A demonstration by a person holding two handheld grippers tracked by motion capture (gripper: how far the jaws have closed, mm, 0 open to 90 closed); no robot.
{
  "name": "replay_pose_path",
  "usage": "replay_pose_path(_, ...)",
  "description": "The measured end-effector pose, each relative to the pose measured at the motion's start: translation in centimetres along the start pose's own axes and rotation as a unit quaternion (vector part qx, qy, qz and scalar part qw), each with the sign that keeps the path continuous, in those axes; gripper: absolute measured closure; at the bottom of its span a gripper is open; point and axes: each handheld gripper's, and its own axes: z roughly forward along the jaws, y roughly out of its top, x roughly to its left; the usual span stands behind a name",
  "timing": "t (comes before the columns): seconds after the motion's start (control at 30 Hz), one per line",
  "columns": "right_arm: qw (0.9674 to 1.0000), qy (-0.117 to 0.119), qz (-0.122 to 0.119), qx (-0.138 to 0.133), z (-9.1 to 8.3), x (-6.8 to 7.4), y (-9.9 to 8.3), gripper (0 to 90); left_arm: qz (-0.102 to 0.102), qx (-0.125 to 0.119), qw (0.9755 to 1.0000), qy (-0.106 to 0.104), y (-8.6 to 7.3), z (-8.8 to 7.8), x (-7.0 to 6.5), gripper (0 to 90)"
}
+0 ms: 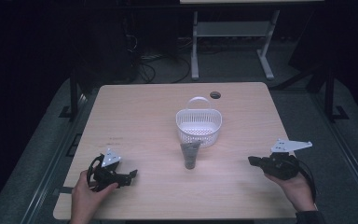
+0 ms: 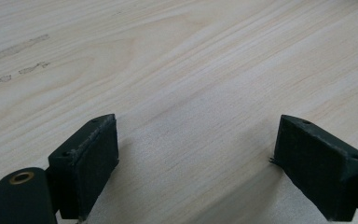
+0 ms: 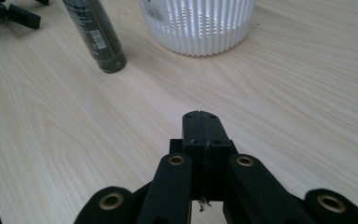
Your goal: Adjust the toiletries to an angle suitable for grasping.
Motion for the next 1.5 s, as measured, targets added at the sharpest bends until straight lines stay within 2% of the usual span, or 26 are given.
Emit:
replay_pose_path(0.2, 0.9998, 0.002, -0.009, -0.016, 0.2, 0.6, 0.8, 89.9, 0.000, 0.000, 1.0000, 0.000, 0.0, 0.0, 0.0, 12.5)
replay_pose_path(0.37, 0.9999, 0.007, -0.007, -0.012, 0.4, 1.0, 1.8, 89.9, 0.000, 0.000, 1.0000, 0.000, 0.0, 0.0, 0.0, 12.5)
replay_pose_path(0.87, 0.9985, 0.045, -0.022, -0.023, 1.7, 2.7, 4.7, 89.8, 0.000, 0.000, 1.0000, 0.000, 0.0, 0.0, 0.0, 12.5)
replay_pose_path(1.5, 0.9941, 0.083, -0.056, -0.042, 3.6, 5.2, 8.5, 89.8, -0.002, 0.000, 1.0000, 0.000, 0.0, 0.0, 0.0, 12.5)
